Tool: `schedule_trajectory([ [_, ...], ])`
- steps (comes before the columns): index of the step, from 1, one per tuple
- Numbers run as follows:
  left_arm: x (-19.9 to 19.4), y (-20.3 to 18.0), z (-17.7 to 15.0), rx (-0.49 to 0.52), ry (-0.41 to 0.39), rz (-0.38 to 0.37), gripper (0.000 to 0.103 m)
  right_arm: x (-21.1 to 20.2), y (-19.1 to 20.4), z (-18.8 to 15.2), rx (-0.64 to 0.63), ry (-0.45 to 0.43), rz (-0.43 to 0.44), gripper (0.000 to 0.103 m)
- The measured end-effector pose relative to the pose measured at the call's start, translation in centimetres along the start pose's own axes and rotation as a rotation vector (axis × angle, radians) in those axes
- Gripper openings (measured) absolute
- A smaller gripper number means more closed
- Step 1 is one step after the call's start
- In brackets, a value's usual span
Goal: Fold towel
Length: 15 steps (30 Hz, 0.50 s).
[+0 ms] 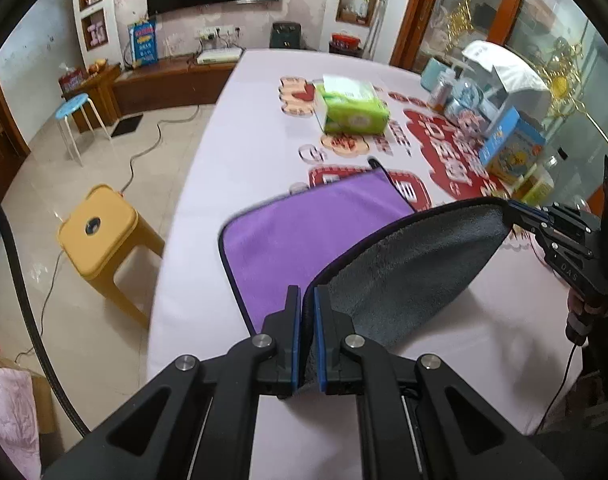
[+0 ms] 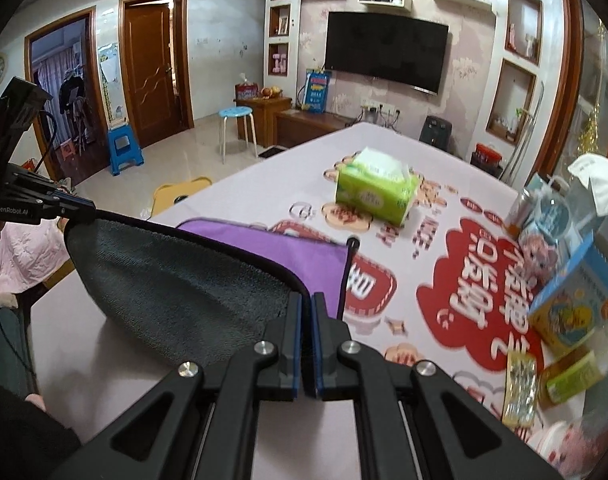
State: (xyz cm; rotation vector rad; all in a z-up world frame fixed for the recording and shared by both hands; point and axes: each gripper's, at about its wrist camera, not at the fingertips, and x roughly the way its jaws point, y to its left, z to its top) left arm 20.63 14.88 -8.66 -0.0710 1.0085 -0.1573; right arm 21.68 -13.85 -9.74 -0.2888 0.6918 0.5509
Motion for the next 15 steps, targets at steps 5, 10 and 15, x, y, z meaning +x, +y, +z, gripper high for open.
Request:
schedule_trajectory([
  [5,1.1,1.5,2.0,-0.022,-0.088,0.067,0.004,2.0,-0.6,1.4,0.014,-0.056,-0.034,0.004],
  [10,3.6,3.5,3.0,-0.083,-0.123,0.102,0.004,5.2,-0.7,1.9,0.009,-0.098,-0.085,0.004],
  [15,6.9,4.6,3.8,-0.104,-0.126,0.140,0.004,8.8,-0.3,1.7,-0.006,-0.093,-0.116,0.004],
])
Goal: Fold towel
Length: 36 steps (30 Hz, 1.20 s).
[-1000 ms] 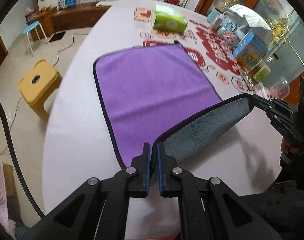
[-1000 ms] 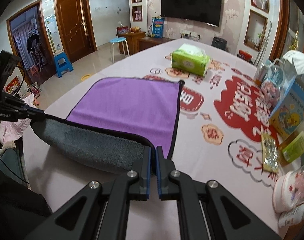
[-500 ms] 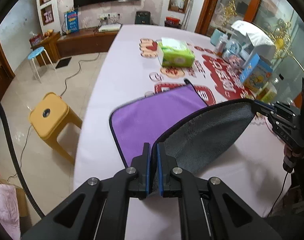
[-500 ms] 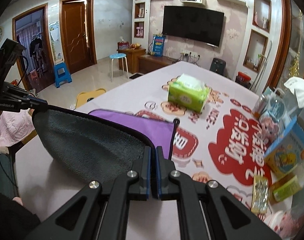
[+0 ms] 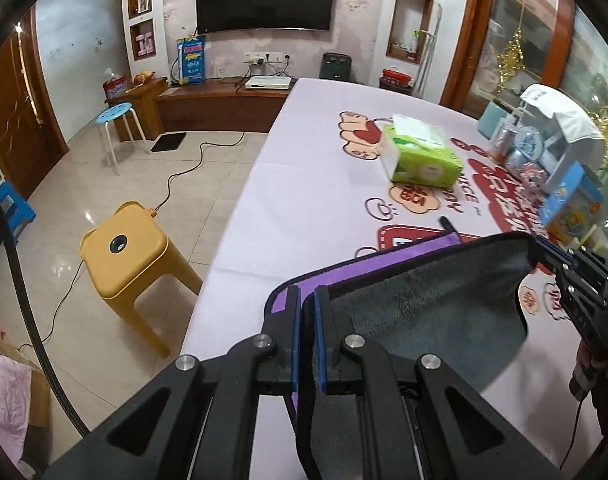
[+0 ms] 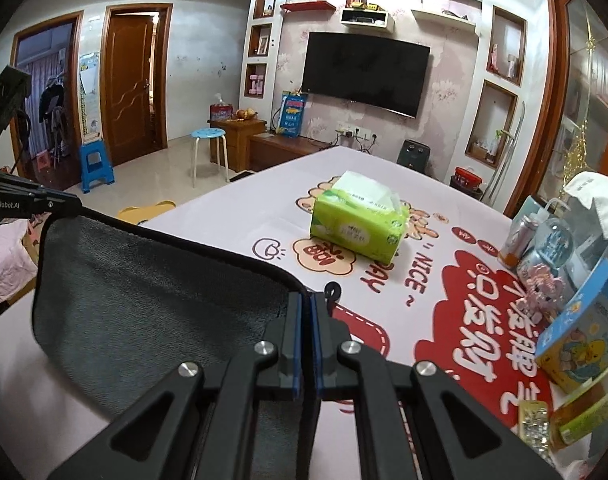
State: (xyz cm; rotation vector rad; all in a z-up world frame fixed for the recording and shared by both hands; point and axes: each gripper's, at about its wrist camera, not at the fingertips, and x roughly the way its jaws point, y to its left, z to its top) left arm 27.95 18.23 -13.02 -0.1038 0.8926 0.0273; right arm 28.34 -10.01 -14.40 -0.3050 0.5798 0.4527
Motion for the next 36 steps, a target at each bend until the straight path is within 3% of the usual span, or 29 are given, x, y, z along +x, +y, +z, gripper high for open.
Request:
schedule_trajectory([
  [11,5.8,1.1,-0.6,-0.095,0.036,0.038,0.005,5.0,0.5,-2.5,0.037,0.063,-0.082,0.006],
  [15,6.2,1.4,-0.9,-0.120,0.051,0.044,0.021,5.6,0.7,-2.7,0.042,0.082,-0.083,0.010],
  [21,5.1,1.0,-1.1,-0.134,0.042,0.043,0.047,5.3,0.1,-2.5,0.084,0.094,-0.094,0.041],
  [25,3.6,0.4,-1.5,-0.122,0.031,0.079,0.070,4.1,-0.2,-2.0,0.106,0.082,-0.107,0.051],
  [27,2.5,0.1,-1.7,-0.111,0.018,0.097,0.077,3.2,-0.3,-1.8,0.116,0.074,-0.114,0.056],
  [36,-3.1,-0.4,-4.0,-0.112,-0.008,0.060,0.084,-2.5,0.5,-1.4,0.158,0.051,-0.159,0.068],
])
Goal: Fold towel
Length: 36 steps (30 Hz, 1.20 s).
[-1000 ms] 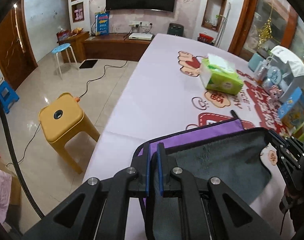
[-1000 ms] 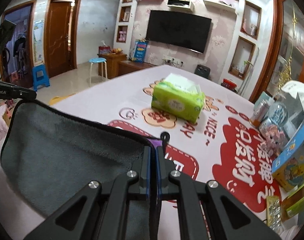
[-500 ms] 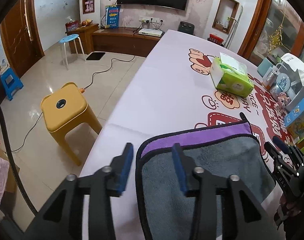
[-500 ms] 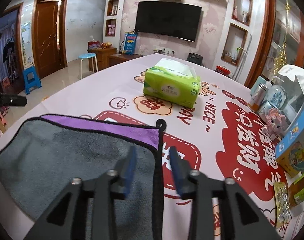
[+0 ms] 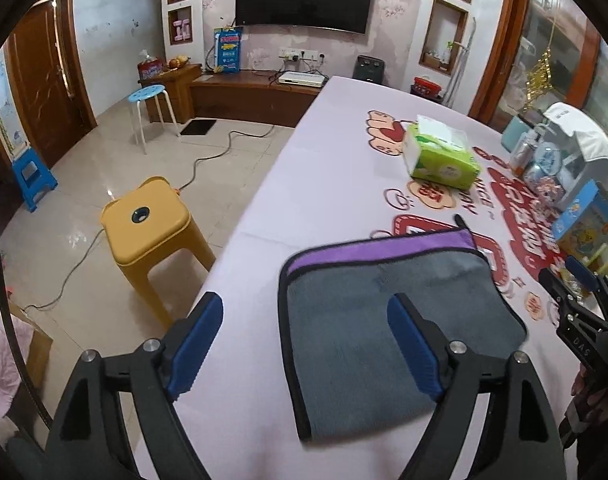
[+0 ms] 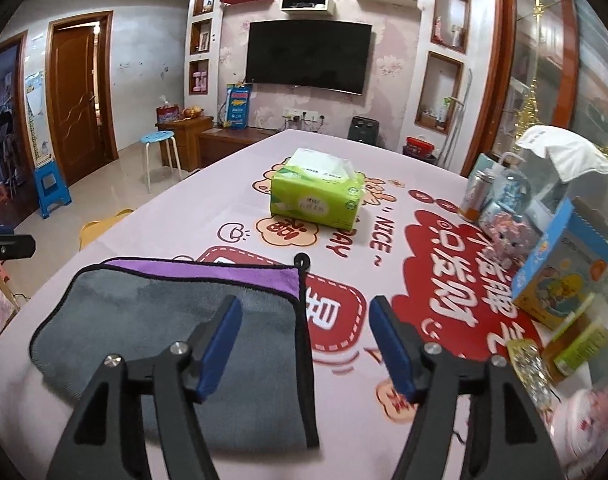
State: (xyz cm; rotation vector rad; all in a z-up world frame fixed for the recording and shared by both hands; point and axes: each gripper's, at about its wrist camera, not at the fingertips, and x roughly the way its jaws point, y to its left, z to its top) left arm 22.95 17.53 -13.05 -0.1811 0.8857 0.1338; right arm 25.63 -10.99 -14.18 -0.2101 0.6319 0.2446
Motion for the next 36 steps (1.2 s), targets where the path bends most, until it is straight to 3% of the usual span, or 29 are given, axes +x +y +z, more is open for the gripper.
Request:
schedule_trajectory([
  [11,-8.0,0.3,-4.7,0.035,-0.014,-0.049,0.088,-10.5,1.5,-3.7,0.105,0.046,-0.026,0.074],
  [15,-10.4,-0.4,-6.3,0.057,-0.011,-0.059,0.089,-14.0,2.1,-5.2,0.142,0.060,-0.029,0.081],
  [21,-13.7,-2.3,-8.4,0.097,-0.003,-0.105,0.089,-18.1,2.5,-7.7,0.204,0.113,-0.033,0.084],
  [29,-16.8,-5.2,-10.0,0.135,0.003,-0.112,0.089,-22.6,1.6,-10.7,0.282,0.208,-0.061,0.086],
  [36,-19.0,-9.1,-11.0,0.179,0.026,-0.103,0.091,-26.2,0.1,-10.9,0.302,0.245,-0.071,0.094],
])
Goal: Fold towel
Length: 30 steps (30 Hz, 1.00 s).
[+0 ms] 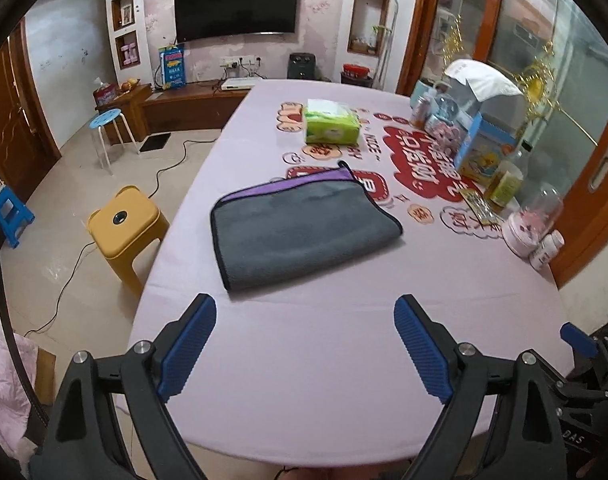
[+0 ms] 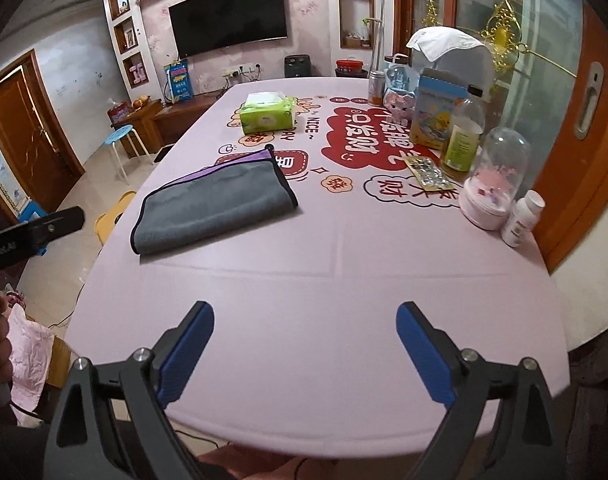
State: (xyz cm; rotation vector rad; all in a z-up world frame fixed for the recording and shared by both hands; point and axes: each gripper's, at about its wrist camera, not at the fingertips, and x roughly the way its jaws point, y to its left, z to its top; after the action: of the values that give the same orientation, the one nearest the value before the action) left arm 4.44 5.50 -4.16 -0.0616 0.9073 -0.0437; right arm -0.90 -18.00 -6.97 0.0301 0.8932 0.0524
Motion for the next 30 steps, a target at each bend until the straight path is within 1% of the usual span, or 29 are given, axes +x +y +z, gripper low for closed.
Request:
schedule_trajectory([
  [3,-0.6,-1.7,-0.4,0.023,0.021,-0.006,0.091,-1.6,-0.6,0.2,-0.006,-0.002,-0.011,0.094],
  [5,-1.1,-3.0,-0.9,0.041,0.029,-0.012,0.093,-2.7,-1.1,0.3,-0.010,-0.008,-0.003,0.095],
  [7,-1.7,-4.2,-1.3,0.051,0.031,-0.017,0.099,-3.5,-1.9,0.5,0.000,-0.001,0.020,0.096],
  [10,-2.5,-5.3,-1.6,0.057,0.012,-0.022,0.102,-4.5,-2.8,0.7,0.023,0.004,0.050,0.097],
  [15,-4.0,-7.1,-1.8,0.076,-0.036,-0.001,0.102,-5.2,-3.5,0.8,0.042,0.022,0.088,0.097],
  [20,-5.0,-8.4,-2.1,0.081,-0.048,0.010,0.102,-5.7,-4.2,1.0,0.065,-0.011,0.075,0.101],
  [22,-5.2,-8.4,-2.1,0.074,-0.061,0.030,0.102,-5.7,-4.6,1.0,0.086,-0.021,0.071,0.103],
  [25,-5.4,-8.5,-2.0,0.063,-0.077,0.064,0.102,-5.6,-5.0,0.9,0.099,-0.028,0.068,0.103],
  [30,-5.7,-8.8,-2.0,0.051,-0.101,0.105,0.102,-5.3,-4.8,0.8,0.083,-0.027,0.069,0.103],
])
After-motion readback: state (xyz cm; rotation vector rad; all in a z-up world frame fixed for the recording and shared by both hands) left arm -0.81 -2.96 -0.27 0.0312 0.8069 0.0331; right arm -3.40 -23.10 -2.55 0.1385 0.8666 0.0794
